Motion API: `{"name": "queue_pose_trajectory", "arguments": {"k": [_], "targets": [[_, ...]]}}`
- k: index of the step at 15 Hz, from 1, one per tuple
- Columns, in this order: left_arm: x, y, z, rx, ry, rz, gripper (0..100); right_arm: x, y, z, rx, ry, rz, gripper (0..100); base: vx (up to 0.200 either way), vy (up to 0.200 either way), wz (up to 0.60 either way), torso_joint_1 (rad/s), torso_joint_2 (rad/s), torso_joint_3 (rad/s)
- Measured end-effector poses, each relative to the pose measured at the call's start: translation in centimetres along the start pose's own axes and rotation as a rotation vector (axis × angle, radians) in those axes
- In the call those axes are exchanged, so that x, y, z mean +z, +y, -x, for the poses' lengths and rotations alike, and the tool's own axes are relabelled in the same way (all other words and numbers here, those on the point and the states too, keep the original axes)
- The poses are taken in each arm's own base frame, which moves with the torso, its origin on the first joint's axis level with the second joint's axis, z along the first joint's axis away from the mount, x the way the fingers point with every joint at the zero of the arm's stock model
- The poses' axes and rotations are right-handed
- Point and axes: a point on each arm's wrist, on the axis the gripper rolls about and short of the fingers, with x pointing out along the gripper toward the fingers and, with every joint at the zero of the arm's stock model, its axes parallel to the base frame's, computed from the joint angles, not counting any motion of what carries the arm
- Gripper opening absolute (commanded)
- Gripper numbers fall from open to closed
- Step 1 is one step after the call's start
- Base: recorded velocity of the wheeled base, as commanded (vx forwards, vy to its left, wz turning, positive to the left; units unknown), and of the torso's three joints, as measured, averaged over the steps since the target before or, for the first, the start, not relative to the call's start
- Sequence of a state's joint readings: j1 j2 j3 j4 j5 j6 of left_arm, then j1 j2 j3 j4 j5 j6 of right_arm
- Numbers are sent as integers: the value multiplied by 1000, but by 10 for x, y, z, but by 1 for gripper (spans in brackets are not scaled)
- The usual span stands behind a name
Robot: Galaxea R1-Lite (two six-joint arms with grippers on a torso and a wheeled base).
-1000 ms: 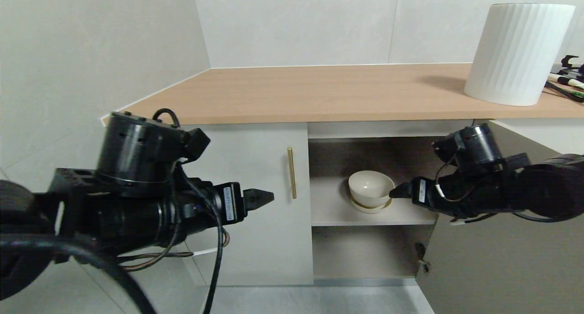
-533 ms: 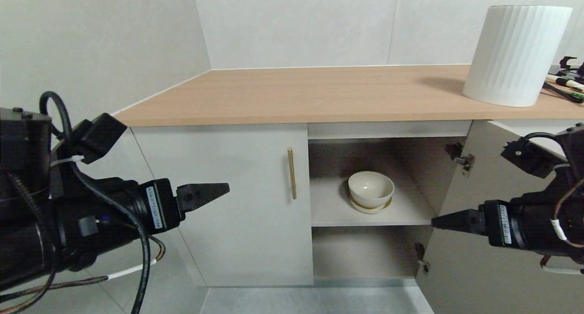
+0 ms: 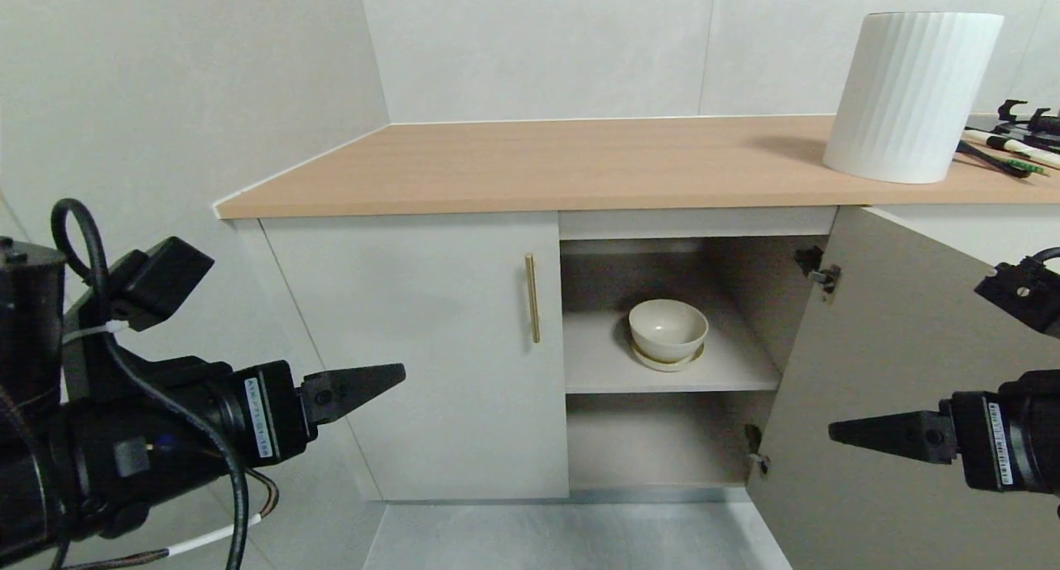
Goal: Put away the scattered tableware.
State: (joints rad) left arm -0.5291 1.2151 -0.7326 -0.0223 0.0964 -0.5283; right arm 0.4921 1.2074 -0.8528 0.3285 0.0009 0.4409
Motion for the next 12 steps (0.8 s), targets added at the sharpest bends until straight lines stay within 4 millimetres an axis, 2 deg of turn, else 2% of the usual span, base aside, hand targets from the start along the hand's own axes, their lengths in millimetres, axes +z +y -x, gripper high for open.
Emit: {"name": "queue_pose_trajectory", "arguments": {"k": [8, 12], "targets": [[-3, 0, -1, -3, 15, -6, 100, -5, -3, 4, -14, 29, 37, 100, -200, 0, 0, 2, 4, 2], [-4, 0, -1, -4, 19, -7, 100, -5, -2, 6, -11, 24, 39, 100, 0, 0, 0, 0, 0, 0]]}}
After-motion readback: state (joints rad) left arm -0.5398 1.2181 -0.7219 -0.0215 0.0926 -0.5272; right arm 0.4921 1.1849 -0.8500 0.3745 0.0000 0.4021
